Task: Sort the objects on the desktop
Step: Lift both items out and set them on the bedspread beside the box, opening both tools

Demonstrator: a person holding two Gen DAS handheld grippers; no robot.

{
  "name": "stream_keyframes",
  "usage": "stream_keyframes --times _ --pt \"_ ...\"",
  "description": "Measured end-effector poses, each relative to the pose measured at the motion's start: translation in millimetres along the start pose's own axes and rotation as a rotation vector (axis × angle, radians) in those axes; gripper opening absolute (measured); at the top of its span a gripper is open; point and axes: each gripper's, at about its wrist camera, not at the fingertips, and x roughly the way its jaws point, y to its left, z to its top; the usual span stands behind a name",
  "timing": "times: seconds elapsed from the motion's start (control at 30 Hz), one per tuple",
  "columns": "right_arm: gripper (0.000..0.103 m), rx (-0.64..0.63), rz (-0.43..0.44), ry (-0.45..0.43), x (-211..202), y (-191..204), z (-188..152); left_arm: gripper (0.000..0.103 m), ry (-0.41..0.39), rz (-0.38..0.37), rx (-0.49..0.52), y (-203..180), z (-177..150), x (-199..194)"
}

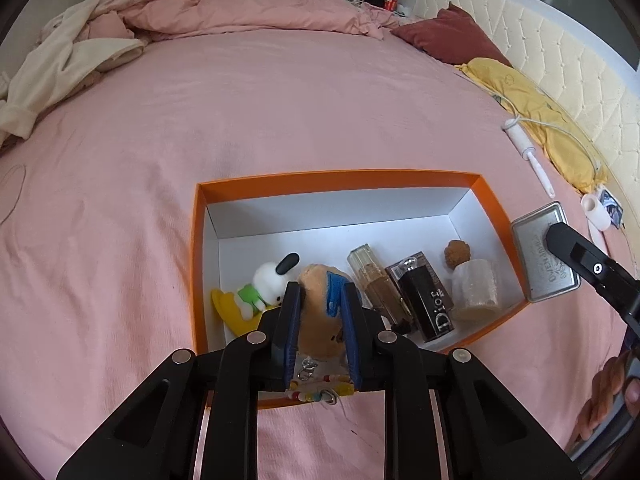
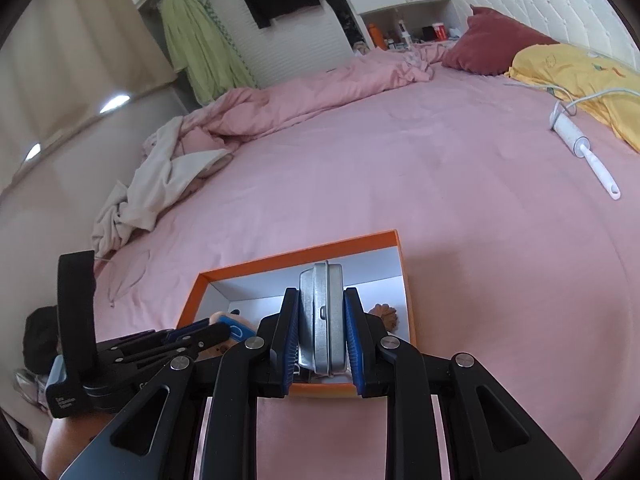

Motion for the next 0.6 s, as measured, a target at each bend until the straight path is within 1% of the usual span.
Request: stream_keyframes --times 0.03,0.13,0.23,0.4,0.53,0.6 --pt "0.021 0.001 0.001 0.001 -0.2 -0.4 -0.5 0.021 -0.014 -0.005 -0.01 1.0 -0.5 -2.1" --pt "0.021 -0.001 0.002 0.006 -0.6 -0.9 -1.6 0.021 -0.051 -0.065 -0.072 6.4 0.8 -12.4" --pt "0.021 -0.003 0.002 0.003 -4.4 -0.3 -2.2 0.021 -0.094 -0.053 -0.059 -0.5 3.9 -32.8" --pt "0.021 -0.011 0.004 -0.009 -15.4 4.1 -4.3 0.021 -0.157 -0.06 -0.109 -10.0 2.8 -70.7" --pt "0.021 -0.044 0.001 -0.017 -31.8 12.9 -11.2 0.021 -0.186 -0.058 -0.13 -21.1 -13.1 -96.0" --pt "0.021 -0.059 -0.007 -0.011 -37.4 15.0 -18.2 0.021 -0.191 -0.072 -0.155 -24.9 -26.4 -104.7"
